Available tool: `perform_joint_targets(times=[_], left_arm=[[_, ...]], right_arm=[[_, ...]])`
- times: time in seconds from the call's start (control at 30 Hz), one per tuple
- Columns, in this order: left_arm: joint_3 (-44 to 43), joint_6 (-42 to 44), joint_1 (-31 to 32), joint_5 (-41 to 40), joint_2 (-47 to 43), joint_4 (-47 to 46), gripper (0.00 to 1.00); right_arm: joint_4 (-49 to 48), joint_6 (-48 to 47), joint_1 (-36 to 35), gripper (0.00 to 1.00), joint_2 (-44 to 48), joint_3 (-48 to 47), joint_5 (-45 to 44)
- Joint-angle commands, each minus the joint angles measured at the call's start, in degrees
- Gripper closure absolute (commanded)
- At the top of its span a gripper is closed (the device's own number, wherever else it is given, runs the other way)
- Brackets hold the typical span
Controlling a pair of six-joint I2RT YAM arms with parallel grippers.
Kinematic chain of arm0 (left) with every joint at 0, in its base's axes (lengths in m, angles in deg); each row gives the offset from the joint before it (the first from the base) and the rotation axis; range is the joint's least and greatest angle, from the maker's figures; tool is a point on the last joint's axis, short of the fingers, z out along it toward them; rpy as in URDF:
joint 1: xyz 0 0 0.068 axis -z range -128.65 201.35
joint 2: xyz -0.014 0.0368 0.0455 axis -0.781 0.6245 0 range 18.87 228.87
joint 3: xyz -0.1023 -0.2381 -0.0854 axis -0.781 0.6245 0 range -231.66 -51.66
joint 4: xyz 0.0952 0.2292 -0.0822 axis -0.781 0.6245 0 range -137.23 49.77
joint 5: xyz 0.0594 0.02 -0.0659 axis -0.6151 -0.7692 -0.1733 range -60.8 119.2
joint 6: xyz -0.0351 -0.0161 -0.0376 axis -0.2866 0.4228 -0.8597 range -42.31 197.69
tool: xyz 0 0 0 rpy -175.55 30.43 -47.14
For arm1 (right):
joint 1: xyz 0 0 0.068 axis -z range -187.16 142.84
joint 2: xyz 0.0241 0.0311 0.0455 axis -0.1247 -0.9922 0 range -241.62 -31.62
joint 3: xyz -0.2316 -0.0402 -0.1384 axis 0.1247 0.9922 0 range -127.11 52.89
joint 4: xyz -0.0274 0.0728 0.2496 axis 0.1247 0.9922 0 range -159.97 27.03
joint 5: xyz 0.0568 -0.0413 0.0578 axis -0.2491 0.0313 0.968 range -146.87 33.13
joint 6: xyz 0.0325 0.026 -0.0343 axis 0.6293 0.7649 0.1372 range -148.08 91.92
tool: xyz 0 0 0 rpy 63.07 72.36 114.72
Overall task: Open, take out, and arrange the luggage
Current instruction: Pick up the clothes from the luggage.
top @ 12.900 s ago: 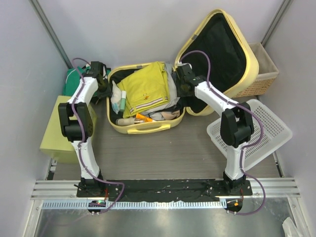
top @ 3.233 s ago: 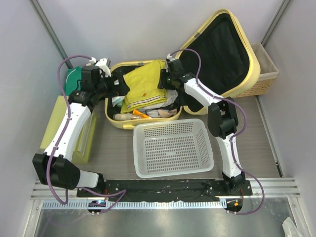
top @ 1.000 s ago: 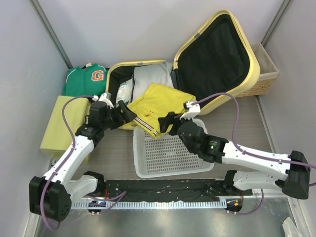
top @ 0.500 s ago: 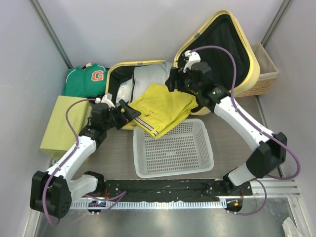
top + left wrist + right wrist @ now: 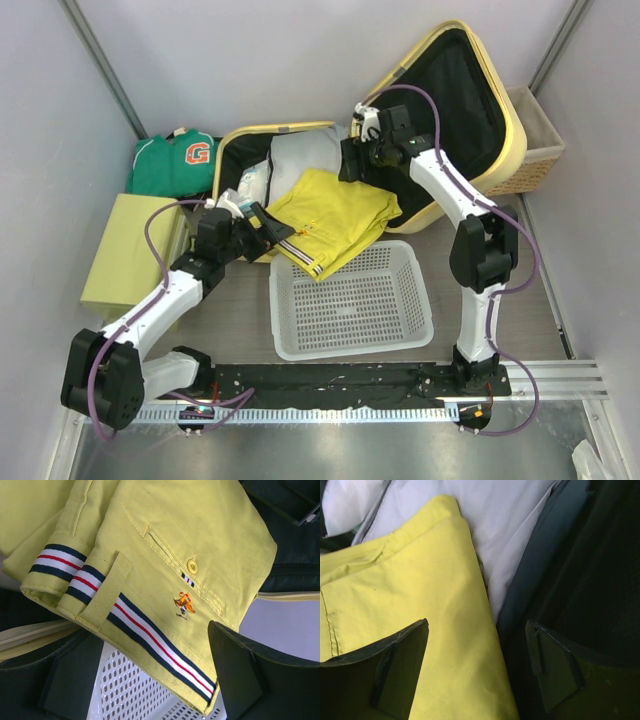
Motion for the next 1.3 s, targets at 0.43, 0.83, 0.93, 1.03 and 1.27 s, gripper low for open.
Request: perform_joint_targets(times=[0.43, 0.83, 0.93, 1.03, 1.27], left_arm=[[0.83, -1.43, 4.16, 0.05, 5.7, -0.02, 0.18], [-0.06, -0.37, 6.36, -1.09, 10.27, -1.69, 0.45], [-0.14, 0.15, 6.88, -1.62, 9.74, -1.86, 0.58], [-0.5, 1.03, 7.15, -2.32, 8.34, -1.69, 0.72], [-2.43, 4.02, 7.24, -4.7, 3.51, 3.84, 0.81]], right_arm=[[6.58, -2.67, -0.01, 0.7, 3.46, 1.86, 6.48], [4.82, 5.76, -4.13, 0.97, 11.37, 7.57, 5.26], [4.03, 8.05, -5.71, 0.98, 13.92, 10.12, 2.53], [3.59, 9.02, -6.77, 0.99, 17.08, 12.23, -0.1], [2.98, 12.8, -7.92, 0.99, 26.48, 19.34, -4.06]])
